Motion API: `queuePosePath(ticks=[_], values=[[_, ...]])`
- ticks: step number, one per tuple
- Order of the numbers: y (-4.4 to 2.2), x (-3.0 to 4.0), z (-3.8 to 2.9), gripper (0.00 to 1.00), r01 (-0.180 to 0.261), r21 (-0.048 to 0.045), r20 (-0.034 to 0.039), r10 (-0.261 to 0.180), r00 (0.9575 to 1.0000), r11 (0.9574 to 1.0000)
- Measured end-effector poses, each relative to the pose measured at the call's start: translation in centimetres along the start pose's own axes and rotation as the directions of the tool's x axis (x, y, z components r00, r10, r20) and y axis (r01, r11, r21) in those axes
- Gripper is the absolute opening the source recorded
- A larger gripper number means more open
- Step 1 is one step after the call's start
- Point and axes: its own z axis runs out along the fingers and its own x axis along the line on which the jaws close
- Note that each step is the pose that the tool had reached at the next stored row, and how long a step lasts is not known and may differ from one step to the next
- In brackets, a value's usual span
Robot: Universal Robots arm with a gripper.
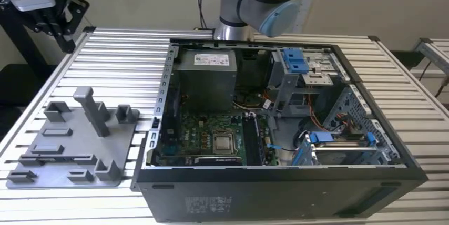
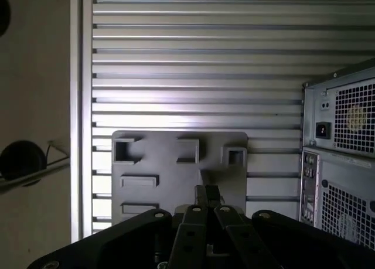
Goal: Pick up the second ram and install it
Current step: 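Reach for the second ram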
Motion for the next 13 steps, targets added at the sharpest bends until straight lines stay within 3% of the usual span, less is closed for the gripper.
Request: queuePosePath(ticks=[8, 13], values=[[0.03, 1.79, 0.03, 0.11, 0.015, 0.0, -0.0009, -0.015, 0.9999, 0.9999], [0.05, 2.53, 0.03, 0.11, 0.022, 0.0, -0.0014, -0.022, 0.9997, 0.9998]])
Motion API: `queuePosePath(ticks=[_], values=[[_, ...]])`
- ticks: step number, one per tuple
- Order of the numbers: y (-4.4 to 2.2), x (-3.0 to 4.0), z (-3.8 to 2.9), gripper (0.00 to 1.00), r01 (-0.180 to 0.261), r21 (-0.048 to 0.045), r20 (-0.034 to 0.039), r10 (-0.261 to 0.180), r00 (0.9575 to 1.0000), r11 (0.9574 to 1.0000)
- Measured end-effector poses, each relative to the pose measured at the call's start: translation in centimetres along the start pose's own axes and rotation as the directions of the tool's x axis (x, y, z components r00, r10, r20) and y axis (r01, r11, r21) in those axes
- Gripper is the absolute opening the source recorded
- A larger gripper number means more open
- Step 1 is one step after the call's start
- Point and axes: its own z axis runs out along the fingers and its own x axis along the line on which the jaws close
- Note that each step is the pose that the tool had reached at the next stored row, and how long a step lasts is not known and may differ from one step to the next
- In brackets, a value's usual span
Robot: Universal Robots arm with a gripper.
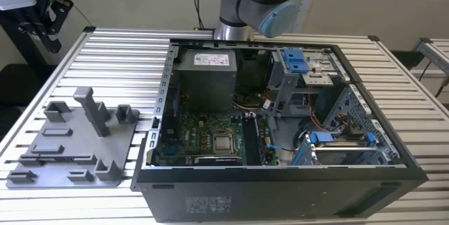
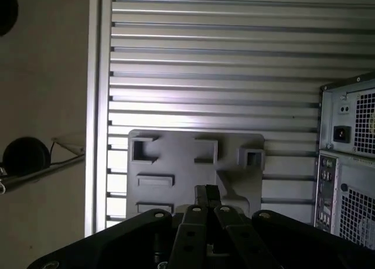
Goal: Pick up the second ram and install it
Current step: 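Reach for the second ram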
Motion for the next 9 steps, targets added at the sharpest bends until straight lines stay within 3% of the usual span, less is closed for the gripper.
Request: queuePosePath(ticks=[9], values=[[0.06, 0.61, 0.01, 0.11, 0.003, 0.0, -0.0003, -0.003, 1.0, 1.0]])
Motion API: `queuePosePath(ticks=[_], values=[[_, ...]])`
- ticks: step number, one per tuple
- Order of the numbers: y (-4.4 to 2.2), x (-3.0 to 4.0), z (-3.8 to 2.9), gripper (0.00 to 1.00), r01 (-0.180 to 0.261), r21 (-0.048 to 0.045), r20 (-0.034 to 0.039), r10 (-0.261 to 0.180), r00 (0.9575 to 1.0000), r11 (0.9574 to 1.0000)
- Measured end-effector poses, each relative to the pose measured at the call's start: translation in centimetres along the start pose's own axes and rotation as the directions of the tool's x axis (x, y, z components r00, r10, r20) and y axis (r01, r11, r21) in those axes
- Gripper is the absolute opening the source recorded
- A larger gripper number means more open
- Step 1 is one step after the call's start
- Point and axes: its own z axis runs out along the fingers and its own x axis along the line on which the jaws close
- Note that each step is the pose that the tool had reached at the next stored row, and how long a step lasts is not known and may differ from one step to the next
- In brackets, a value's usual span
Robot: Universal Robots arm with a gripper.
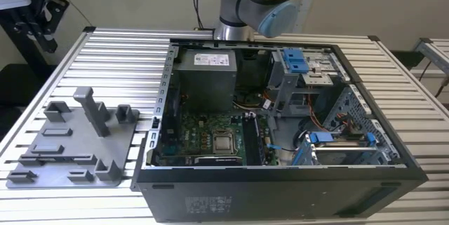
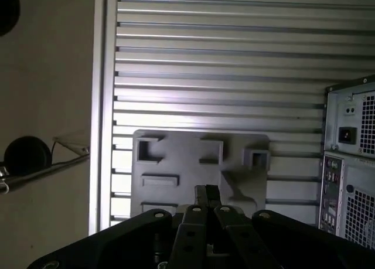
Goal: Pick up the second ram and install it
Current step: 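Reach for the second ram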
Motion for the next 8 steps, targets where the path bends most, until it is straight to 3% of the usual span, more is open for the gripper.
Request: queuePosePath(ticks=[4, 8], values=[[-0.22, 0.2, 0.01, 0.11, 0.0, -0.0001, 0.0001, 0.0, 1.0, 1.0], [-1.1, 0.3, -0.03, 0.11, 0.0, 0.0, 0.0, 0.0, 1.0, 1.0]])
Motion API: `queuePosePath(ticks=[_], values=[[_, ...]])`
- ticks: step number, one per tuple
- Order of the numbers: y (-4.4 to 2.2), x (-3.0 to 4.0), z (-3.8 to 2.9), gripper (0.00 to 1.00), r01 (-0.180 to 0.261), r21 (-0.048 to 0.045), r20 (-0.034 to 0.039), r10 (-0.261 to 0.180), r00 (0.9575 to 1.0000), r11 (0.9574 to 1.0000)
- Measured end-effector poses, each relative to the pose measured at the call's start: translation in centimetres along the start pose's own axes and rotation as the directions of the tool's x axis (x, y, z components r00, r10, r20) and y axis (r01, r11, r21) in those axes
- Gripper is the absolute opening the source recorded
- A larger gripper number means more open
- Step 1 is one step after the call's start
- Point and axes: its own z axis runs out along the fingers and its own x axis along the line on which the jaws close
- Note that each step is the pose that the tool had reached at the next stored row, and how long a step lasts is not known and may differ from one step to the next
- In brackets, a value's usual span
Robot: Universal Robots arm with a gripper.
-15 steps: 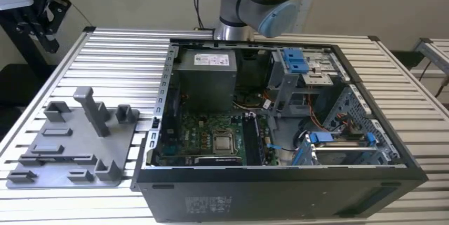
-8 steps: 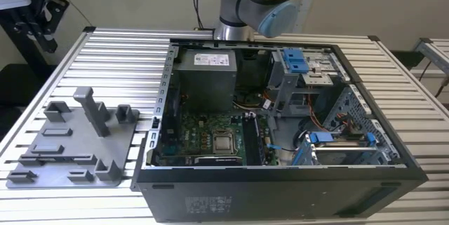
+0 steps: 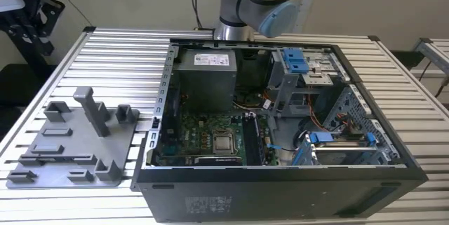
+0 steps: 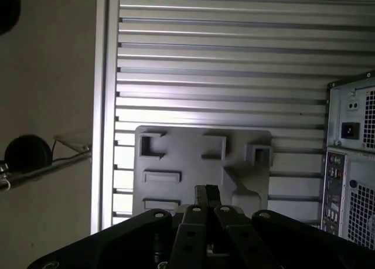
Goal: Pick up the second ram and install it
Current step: 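Reach for the second ram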
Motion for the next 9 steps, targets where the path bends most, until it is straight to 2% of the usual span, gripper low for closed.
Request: queuePosePath(ticks=[9], values=[[-2.72, 0.08, -0.12, 0.11, 0.0, 0.0, 0.0, 0.0, 1.0, 1.0]])
